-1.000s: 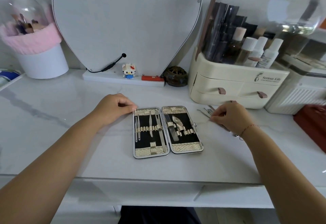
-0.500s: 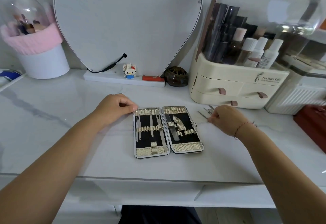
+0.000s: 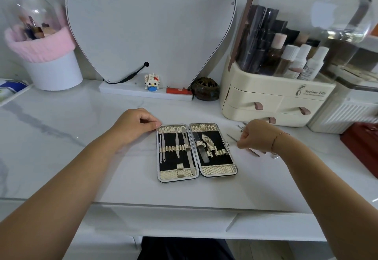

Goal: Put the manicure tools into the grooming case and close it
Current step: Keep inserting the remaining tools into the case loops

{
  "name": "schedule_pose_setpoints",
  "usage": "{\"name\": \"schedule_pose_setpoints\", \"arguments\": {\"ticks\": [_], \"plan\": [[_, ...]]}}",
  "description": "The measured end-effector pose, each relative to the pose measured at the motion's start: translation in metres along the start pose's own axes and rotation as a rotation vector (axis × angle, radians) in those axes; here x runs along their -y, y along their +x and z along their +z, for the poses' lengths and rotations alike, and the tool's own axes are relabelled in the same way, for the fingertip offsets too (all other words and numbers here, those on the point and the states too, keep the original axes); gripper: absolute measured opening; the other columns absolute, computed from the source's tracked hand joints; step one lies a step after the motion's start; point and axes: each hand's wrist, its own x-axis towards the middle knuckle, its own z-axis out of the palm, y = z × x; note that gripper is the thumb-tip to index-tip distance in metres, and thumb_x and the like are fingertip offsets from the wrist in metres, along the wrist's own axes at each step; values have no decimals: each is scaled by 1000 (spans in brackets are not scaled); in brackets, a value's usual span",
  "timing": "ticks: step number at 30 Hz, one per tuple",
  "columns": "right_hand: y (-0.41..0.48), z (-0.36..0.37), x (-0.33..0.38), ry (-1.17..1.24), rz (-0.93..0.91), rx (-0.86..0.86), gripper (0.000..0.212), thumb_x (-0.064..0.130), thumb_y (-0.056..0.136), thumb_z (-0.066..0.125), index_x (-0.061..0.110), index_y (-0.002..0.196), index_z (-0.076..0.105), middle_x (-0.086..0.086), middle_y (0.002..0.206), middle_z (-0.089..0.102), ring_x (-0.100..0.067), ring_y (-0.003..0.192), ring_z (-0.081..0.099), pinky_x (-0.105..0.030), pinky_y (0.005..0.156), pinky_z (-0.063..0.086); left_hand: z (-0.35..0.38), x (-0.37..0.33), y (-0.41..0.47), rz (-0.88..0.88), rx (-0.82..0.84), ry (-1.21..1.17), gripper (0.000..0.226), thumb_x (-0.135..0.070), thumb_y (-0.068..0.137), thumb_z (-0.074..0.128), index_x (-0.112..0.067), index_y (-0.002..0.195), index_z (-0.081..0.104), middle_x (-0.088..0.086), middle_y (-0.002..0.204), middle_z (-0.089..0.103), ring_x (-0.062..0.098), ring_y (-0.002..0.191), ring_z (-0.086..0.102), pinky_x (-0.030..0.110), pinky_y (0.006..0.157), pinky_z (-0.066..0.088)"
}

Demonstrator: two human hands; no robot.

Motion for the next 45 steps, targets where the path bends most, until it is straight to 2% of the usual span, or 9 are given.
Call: {"name": "schedule_pose_setpoints", "arguments": {"ticks": [3, 6, 9, 12, 16, 19, 27, 36, 45], "plan": [[1, 3, 1, 29, 0, -25, 38, 20, 68, 59, 13, 41, 32, 2, 37, 28, -16, 40, 28, -27, 54, 30, 0, 1, 1, 3, 9, 4, 4, -16, 78, 74, -19, 78, 76, 1, 90, 67, 10, 84, 61, 19, 78, 41], [-4, 0, 0, 190, 5, -105, 33, 18, 74, 60, 6, 46, 47, 0, 36, 39, -14, 39, 35, -24, 54, 35, -1, 2, 2, 16, 24, 38, 4, -17, 79, 74, -21, 79, 76, 0, 91, 67, 9, 85, 61, 19, 78, 40], [-9, -7, 6, 662, 42, -69, 17, 7, 82, 57, 0, 67, 63, -4, 56, 65, -5, 36, 41, -13, 41, 38, -1, 2, 2, 21, 21, 39, 6, -18, 79, 74, -24, 77, 74, 0, 91, 67, 8, 83, 60, 19, 77, 41], [-6, -8, 19, 993, 13, 46, 4, -2, 86, 56, -1, 88, 59, -15, 72, 65, -4, 41, 47, -13, 39, 39, -2, 2, 2, 25, 21, 42, 8, -18, 78, 74, -25, 75, 74, 0, 91, 67, 11, 85, 62, 23, 81, 43], [4, -4, 47, 1160, -94, 170, 38, -4, 88, 54, 9, 122, 46, -13, 74, 66, -8, 48, 56, -15, 44, 48, -2, 2, 2, 14, 16, 28, 8, -19, 78, 75, -26, 75, 75, 0, 91, 67, 13, 88, 63, 25, 84, 44], [11, 2, 74, 1171, -171, 212, 50, -5, 91, 47, 22, 131, 37, -16, 78, 66, -12, 52, 59, -17, 45, 48, -2, 2, 2, 10, 17, 35, 7, -21, 78, 75, -27, 74, 74, 0, 92, 67, 13, 88, 63, 25, 84, 46], [33, 21, 110, 1012, -247, 144, 41, -2, 91, 47, 14, 128, 38, -16, 80, 68, -14, 58, 54, -22, 48, 42, -2, 3, 3, 11, 12, 36, 6, -21, 77, 76, -26, 74, 74, -4, 89, 66, 12, 86, 62, 23, 79, 45], [44, 38, 104, 894, -279, -14, 36, 4, 82, 61, 18, 114, 54, -6, 76, 73, -20, 67, 57, -26, 61, 47, -1, 4, 4, 19, 13, 33, 3, -22, 75, 77, -23, 75, 75, 0, 90, 67, 16, 88, 64, 30, 85, 48], [48, 42, 102, 931, -210, -99, 25, 4, 85, 59, 10, 109, 61, -14, 83, 72, -12, 52, 54, -19, 55, 50, -2, 4, 5, 25, 22, 58, 4, -22, 76, 77, -24, 76, 75, 2, 90, 66, 16, 89, 63, 28, 84, 46]]}}
